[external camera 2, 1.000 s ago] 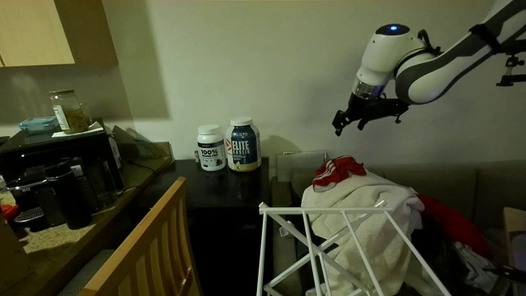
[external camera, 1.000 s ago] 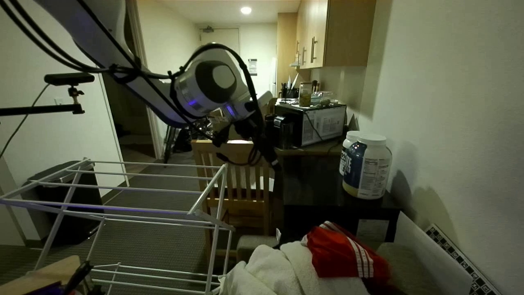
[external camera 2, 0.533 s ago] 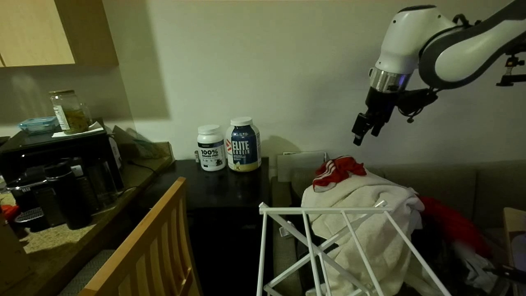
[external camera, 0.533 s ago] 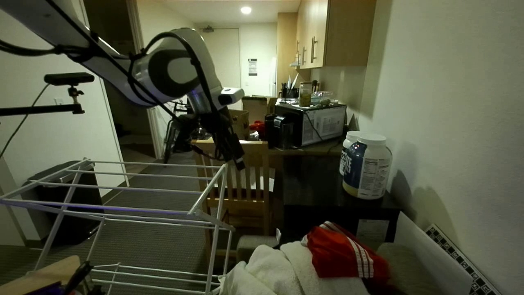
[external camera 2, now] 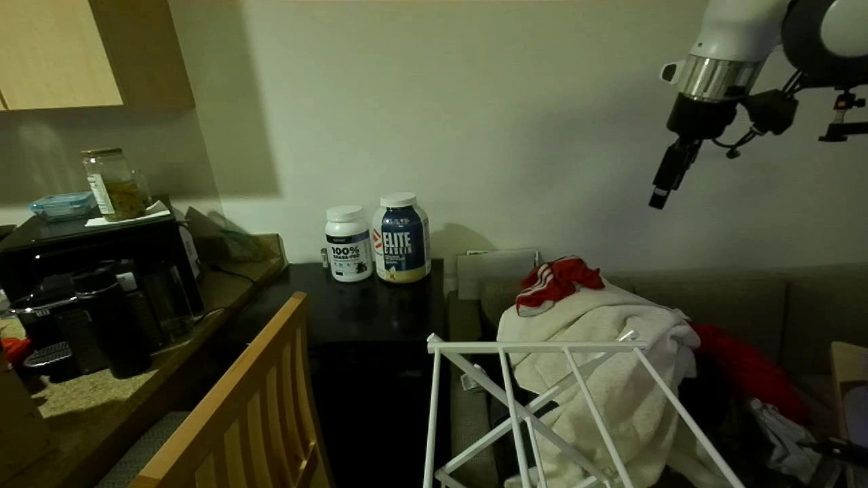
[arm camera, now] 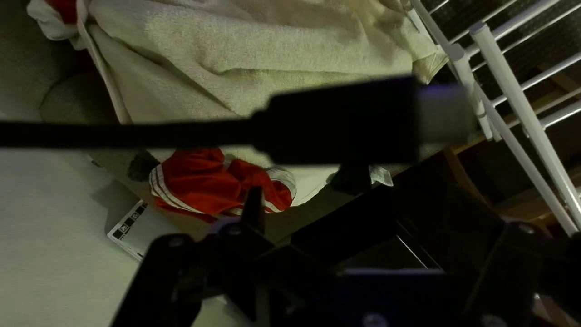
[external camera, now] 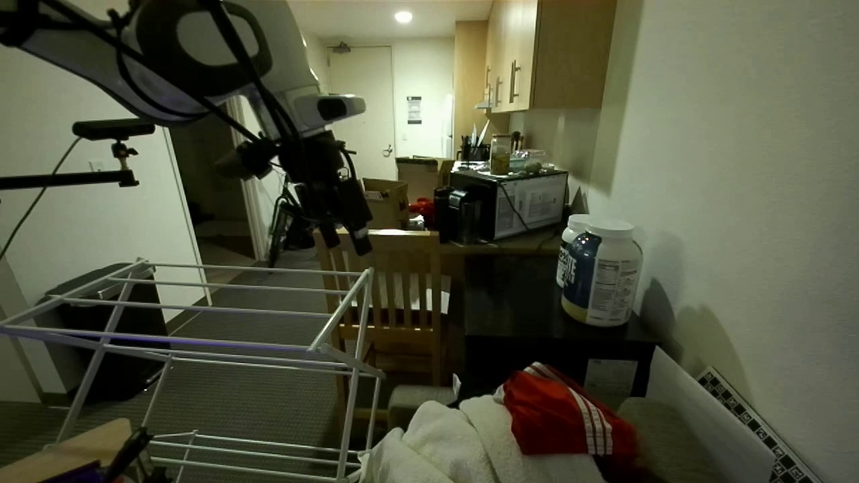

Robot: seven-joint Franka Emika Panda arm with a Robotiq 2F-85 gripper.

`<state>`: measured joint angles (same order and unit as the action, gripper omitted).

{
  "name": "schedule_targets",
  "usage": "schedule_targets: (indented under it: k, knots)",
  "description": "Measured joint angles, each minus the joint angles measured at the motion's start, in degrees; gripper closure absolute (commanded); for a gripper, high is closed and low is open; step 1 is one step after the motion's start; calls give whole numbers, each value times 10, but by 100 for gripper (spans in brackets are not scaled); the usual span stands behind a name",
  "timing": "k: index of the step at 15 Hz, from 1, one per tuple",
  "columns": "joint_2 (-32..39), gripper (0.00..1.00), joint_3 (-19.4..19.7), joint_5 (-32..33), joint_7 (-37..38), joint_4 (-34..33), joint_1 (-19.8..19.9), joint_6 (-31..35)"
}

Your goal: Remove the sock and short from the cloth hanger

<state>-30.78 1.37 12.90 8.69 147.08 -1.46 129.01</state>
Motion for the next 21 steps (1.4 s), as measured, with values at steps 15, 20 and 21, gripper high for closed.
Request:
schedule_targets:
  k: [15,20,21]
  knots:
    - [-233,0,108,0,-228,111,1,-90]
    - [-232,0,104,0,-228,111,1,-90]
    - [-232,0,104,0,-228,111,1,-90]
